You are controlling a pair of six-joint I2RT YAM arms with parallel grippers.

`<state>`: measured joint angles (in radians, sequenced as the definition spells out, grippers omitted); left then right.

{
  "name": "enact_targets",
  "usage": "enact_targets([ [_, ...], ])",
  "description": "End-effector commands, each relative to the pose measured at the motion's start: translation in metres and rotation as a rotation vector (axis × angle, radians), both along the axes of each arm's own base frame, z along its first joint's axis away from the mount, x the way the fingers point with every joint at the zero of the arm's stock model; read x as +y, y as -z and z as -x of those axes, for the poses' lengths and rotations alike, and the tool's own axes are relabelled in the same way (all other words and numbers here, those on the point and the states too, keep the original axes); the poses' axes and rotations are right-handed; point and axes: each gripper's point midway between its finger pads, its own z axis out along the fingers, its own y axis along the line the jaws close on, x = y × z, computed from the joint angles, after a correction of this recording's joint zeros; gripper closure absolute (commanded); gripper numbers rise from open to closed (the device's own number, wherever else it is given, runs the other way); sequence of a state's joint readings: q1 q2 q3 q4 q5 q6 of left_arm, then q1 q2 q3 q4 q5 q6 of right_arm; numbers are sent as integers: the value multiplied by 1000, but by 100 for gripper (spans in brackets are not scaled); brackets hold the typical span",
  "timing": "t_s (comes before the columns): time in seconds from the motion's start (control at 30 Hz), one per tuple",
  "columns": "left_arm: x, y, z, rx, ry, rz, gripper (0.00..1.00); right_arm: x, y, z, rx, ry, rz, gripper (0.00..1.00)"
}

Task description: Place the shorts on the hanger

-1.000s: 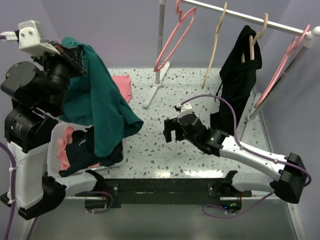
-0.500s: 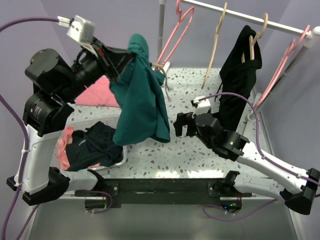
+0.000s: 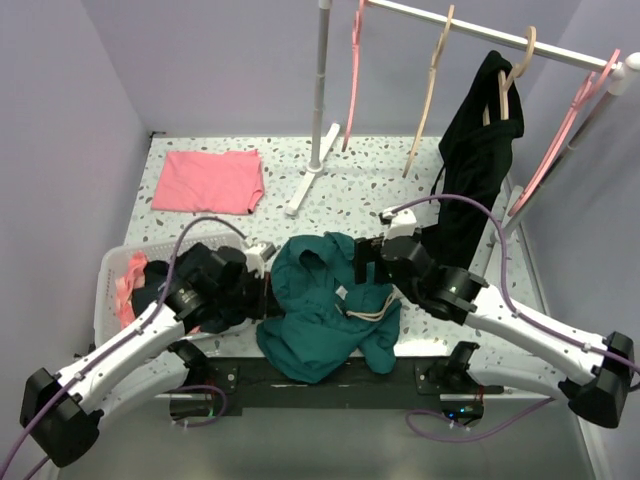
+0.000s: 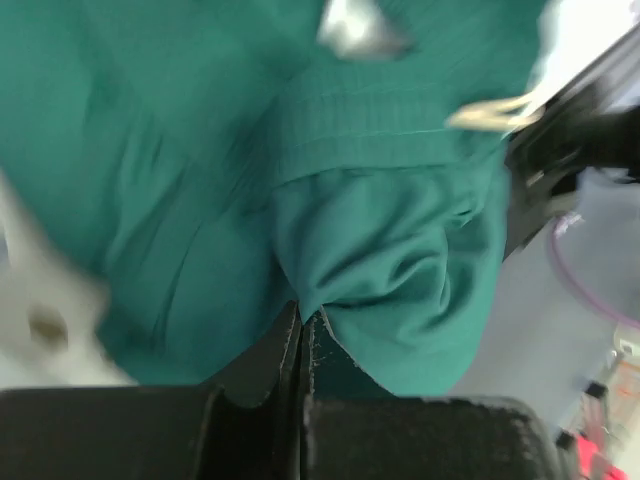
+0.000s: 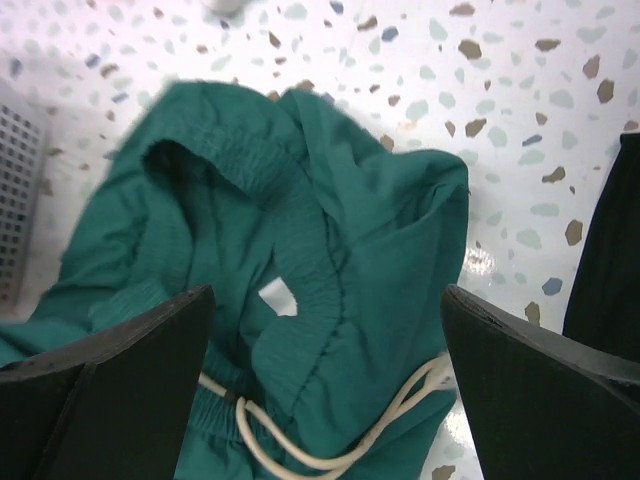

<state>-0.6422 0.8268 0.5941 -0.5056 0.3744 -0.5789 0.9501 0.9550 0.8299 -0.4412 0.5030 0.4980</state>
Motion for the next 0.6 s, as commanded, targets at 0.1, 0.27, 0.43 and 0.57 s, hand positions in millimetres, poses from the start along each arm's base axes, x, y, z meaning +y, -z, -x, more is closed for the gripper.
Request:
enact_targets([
  [0.1, 13, 11, 24, 143, -57, -30, 100, 18, 31, -13, 67, 20, 70, 4],
  [0.27, 21, 10, 29, 166, -45, -88, 95, 23, 40, -21, 76, 23, 132, 14],
  [0.43, 25, -62, 6, -19, -29, -113, 59, 37, 28, -29, 45, -39, 160, 31],
  [0.57, 31, -111, -13, -141, -63, -140, 44, 51, 10, -40, 4, -73, 158, 33],
])
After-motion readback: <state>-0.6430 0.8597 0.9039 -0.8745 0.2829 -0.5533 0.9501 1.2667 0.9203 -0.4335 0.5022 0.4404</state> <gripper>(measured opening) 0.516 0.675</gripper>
